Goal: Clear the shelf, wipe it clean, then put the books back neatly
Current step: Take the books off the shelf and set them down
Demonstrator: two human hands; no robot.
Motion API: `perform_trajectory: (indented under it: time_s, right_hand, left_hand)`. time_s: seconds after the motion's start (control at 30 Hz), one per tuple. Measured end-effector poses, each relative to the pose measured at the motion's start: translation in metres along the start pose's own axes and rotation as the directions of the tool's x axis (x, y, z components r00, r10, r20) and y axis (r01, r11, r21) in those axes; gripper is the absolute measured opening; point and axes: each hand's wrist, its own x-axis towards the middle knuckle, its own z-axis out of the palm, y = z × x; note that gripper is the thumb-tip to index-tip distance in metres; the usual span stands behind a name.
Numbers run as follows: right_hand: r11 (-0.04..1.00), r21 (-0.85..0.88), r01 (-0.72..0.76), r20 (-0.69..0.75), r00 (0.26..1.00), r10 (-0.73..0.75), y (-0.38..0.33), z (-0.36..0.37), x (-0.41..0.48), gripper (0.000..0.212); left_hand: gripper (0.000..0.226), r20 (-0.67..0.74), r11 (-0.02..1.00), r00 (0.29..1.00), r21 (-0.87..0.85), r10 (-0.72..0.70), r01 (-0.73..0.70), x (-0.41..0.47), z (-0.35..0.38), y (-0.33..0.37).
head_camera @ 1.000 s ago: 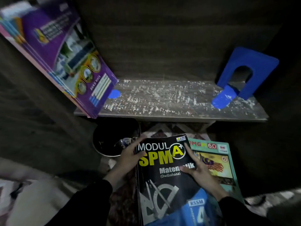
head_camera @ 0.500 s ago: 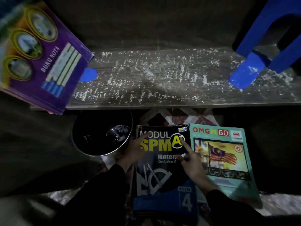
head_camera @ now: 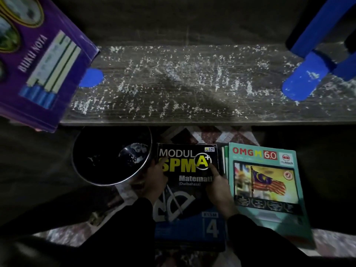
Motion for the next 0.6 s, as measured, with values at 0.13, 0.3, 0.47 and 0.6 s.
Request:
perform_trajectory:
  time_s: [0.13, 0.3, 0.47, 0.6]
  right_hand:
    - [0.999, -0.040, -0.022, 0.024, 0.999, 0.023, -0.006, -0.003, -0.017, 0.082]
    - [0.996, -0.070, 0.053, -0.040, 0.998, -0.056, -0.020, -0.008, -0.040, 0.076]
    - [0.958, -0.082, 0.275, -0.090, 0.955, -0.282, -0.076, -0.025, -0.065, 0.047]
    - [0.829, 0.019, 0.560, -0.226, 0.810, -0.542, -0.150, -0.033, -0.093, 0.032]
  left_hand:
    - [0.073, 0.120, 0.988, 0.992, 0.151, -0.043, 0.025, -0.003, -0.006, 0.006]
    - [0.042, 0.331, 0.975, 0.941, 0.222, -0.071, -0.005, -0.024, -0.030, 0.021]
    - [0.036, 0.305, 0.994, 0.952, 0.084, 0.035, -0.063, -0.053, -0.083, 0.060]
    - [0.029, -0.054, 0.987, 0.986, -0.007, 0.158, -0.158, -0.087, -0.155, 0.081]
